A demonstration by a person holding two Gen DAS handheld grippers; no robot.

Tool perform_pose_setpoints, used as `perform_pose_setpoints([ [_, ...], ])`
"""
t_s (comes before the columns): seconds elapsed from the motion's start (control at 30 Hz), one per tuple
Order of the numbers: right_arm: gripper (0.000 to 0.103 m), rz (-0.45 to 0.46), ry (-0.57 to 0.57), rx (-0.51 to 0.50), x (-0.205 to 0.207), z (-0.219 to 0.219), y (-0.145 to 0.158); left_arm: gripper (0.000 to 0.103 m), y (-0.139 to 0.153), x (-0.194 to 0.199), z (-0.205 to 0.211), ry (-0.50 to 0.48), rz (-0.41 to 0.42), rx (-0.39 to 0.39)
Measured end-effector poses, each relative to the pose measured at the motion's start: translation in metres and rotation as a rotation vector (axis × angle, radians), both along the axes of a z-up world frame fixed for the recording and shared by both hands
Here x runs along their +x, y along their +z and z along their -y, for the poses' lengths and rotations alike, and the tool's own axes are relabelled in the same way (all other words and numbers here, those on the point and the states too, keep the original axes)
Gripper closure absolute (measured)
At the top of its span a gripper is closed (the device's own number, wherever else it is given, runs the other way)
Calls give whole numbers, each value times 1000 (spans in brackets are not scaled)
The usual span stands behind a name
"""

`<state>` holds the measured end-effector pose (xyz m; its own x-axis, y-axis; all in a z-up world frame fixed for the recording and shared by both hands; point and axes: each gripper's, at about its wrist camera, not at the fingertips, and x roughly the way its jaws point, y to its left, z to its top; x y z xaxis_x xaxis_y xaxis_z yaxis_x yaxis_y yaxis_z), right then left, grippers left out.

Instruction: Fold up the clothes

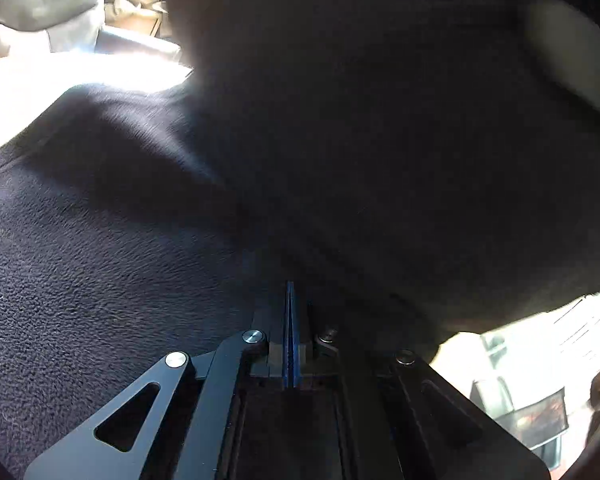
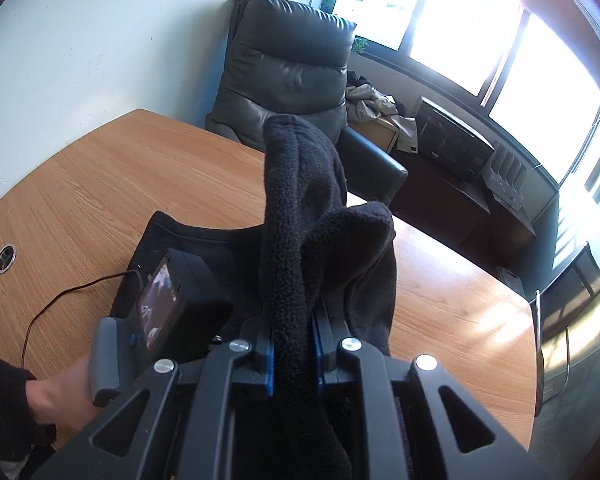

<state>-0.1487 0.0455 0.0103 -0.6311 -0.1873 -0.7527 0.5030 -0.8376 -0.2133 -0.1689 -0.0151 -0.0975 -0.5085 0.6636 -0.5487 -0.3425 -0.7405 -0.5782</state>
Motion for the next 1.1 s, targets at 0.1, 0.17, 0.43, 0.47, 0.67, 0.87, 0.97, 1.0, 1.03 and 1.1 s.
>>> perform_pose_setpoints([
  [0.1,89,1,-1,-6,-6,13,-1,102,18,32,28,78,-82,12],
  [0.17,89,6,10,-17,-8,19,-1,101,19,53,48,142,-87,-88],
  [0.43,89,48,98,-83,20,61,-21,102,-14,77,56,105,-37,-164],
  [0.47,89,57,106,-85,23,65,-25,102,-15,78,55,101,-40,-159],
  [0.67,89,113,85,-127,31,70,-48,102,-14,102,82,147,-48,-53],
  [0.87,88,125,62,-144,39,78,-63,101,-21,143,110,233,-46,-38],
  [0.97,88,129,42,-156,41,91,-67,101,-24,146,105,261,-37,-41],
  [1.0,88,133,33,-162,42,96,-69,100,-24,148,103,263,-38,-44],
  [1.03,88,140,19,-172,42,100,-69,100,-24,150,102,265,-38,-47],
  [1.1,88,148,-10,-203,41,103,-67,100,-25,153,100,268,-36,-46],
])
